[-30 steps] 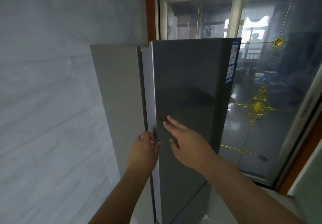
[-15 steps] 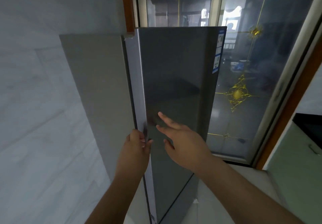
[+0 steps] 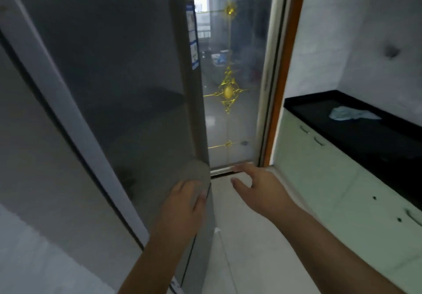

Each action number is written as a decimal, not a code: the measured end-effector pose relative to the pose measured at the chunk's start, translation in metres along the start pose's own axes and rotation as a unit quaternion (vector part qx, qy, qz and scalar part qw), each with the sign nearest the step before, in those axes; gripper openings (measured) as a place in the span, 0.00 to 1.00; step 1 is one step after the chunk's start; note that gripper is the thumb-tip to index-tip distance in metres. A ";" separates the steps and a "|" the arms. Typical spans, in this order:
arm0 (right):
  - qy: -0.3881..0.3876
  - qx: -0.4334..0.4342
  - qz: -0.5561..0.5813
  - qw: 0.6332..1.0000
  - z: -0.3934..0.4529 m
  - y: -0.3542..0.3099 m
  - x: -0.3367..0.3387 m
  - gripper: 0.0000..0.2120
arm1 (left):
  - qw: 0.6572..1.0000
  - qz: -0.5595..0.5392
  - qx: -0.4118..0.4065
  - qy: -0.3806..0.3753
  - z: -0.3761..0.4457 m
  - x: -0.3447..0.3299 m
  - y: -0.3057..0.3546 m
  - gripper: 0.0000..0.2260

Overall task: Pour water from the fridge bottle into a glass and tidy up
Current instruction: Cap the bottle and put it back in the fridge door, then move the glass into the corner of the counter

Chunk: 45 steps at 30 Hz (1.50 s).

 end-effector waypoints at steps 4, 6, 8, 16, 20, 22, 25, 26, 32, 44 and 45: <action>0.062 -0.143 -0.032 0.987 -0.061 0.089 0.041 0.14 | 0.993 -0.002 -0.106 -0.059 0.019 -0.065 0.048 0.26; 0.106 -0.211 -0.064 0.970 -0.103 0.132 0.069 0.13 | 0.981 0.009 -0.162 -0.102 0.018 -0.107 0.084 0.25; 0.137 -0.282 -0.103 0.944 -0.154 0.175 0.098 0.13 | 0.966 0.023 -0.210 -0.148 0.005 -0.147 0.128 0.26; 0.239 -0.538 -0.171 0.790 -0.377 0.304 0.210 0.15 | 0.868 0.043 -0.416 -0.266 -0.101 -0.286 0.323 0.17; 0.265 -0.589 -0.166 0.745 -0.458 0.348 0.249 0.15 | 0.827 0.038 -0.486 -0.278 -0.158 -0.340 0.409 0.18; 0.273 -0.610 -0.162 0.727 -0.493 0.372 0.269 0.15 | 0.810 0.035 -0.510 -0.287 -0.187 -0.367 0.446 0.18; 0.282 -0.632 -0.166 0.702 -0.542 0.407 0.300 0.15 | 0.791 0.024 -0.534 -0.299 -0.226 -0.407 0.498 0.18; 0.289 -0.635 -0.165 0.697 -0.554 0.414 0.308 0.14 | 0.786 0.020 -0.538 -0.304 -0.236 -0.416 0.512 0.18; 0.309 -0.678 -0.159 0.648 -0.632 0.454 0.350 0.13 | 0.733 0.006 -0.580 -0.355 -0.308 -0.482 0.589 0.16; 0.322 -0.745 -0.154 0.564 -0.708 0.568 0.425 0.17 | 0.607 -0.011 -0.681 -0.409 -0.391 -0.641 0.760 0.15; 0.326 -0.749 -0.149 0.557 -0.710 0.579 0.433 0.17 | 0.595 -0.011 -0.690 -0.412 -0.396 -0.654 0.775 0.16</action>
Point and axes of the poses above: each hand's wrist, its own z-axis towards the middle knuckle, its own x-axis out of the back of the hand, y = z × x, the point moved 7 cm from there along z, towards the middle knuckle, and after that the axes turned 4 degrees about -z, right-handed, at the moved point
